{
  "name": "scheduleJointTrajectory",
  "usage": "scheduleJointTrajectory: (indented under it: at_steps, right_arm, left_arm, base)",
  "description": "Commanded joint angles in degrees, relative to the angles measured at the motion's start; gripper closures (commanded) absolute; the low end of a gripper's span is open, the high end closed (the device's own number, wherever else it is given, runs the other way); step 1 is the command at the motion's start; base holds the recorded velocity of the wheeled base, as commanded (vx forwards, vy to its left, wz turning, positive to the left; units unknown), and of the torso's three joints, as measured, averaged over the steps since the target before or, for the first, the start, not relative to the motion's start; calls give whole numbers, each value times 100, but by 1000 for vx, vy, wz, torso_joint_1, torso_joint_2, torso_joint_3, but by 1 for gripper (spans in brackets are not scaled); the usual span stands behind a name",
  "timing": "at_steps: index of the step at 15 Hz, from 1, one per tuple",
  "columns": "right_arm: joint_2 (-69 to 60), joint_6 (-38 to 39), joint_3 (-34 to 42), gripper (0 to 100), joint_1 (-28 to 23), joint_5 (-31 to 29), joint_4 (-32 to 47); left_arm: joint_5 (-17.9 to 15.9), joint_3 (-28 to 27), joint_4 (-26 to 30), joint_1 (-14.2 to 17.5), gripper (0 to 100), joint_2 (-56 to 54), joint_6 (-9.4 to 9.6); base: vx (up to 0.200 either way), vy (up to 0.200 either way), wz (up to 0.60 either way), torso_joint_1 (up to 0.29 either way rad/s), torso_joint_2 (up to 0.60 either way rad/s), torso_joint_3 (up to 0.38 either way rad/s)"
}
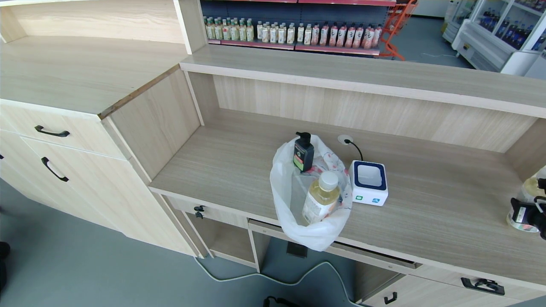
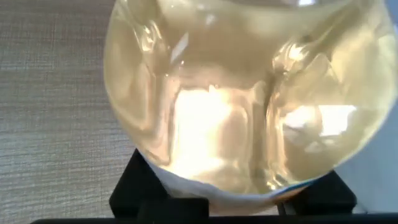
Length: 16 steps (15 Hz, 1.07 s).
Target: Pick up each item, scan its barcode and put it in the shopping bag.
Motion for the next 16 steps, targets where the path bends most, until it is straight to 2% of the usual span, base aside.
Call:
scheduleJointTrajectory:
  at_steps: [1,10,11,13,15,16]
  right_arm:
    - [121,-12,-98,100,-39,2,-56]
    - [-204,-320,-256,100,-13,468,-179]
    - [-670,-162,-186,100,4,696,181]
    - [-1856,471,-168,100,189,1206,1684]
    - [-3192,1306,-212,100,593,2129,3319]
    - [-3526,1456,-212,100,734,2454,3670]
  left_arm:
    - [-3,1,-2,3,0,-2,3]
    - [6,1,-2,3,0,-2,-6]
    - [-3,1,-2,3,0,-2,-6]
    - [6,1,-2,3,0,-2,3]
    - [6,1,-2,3,0,-2,-6]
    - [6,1,-2,3,0,-2,-6]
  base:
    - [0,0,0,0,0,0]
    - [0,0,0,0,0,0]
    - [0,0,0,0,0,0]
    - [0,0,0,0,0,0]
    - [0,0,0,0,0,0]
    - [0,0,0,0,0,0]
